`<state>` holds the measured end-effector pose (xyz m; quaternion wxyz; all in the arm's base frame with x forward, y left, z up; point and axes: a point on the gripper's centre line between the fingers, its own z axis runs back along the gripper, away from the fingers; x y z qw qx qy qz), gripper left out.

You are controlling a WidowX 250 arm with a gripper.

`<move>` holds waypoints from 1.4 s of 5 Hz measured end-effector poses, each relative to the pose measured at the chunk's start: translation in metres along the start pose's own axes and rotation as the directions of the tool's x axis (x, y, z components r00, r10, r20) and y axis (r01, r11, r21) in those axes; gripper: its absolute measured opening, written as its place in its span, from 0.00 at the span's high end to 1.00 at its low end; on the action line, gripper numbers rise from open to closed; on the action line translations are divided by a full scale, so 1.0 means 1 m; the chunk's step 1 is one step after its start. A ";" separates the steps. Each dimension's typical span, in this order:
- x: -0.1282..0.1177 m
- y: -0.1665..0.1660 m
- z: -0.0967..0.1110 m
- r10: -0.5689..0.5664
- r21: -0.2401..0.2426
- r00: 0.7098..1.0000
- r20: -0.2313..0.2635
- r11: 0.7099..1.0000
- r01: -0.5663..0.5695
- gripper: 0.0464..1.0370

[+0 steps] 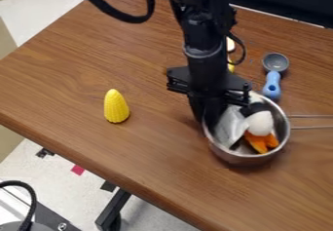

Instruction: Put the pot to the right corner of the table

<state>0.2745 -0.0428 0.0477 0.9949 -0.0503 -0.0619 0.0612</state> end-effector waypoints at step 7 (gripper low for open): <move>0.042 0.043 0.073 0.207 -0.013 0.973 0.106 0.978 -0.207 0.04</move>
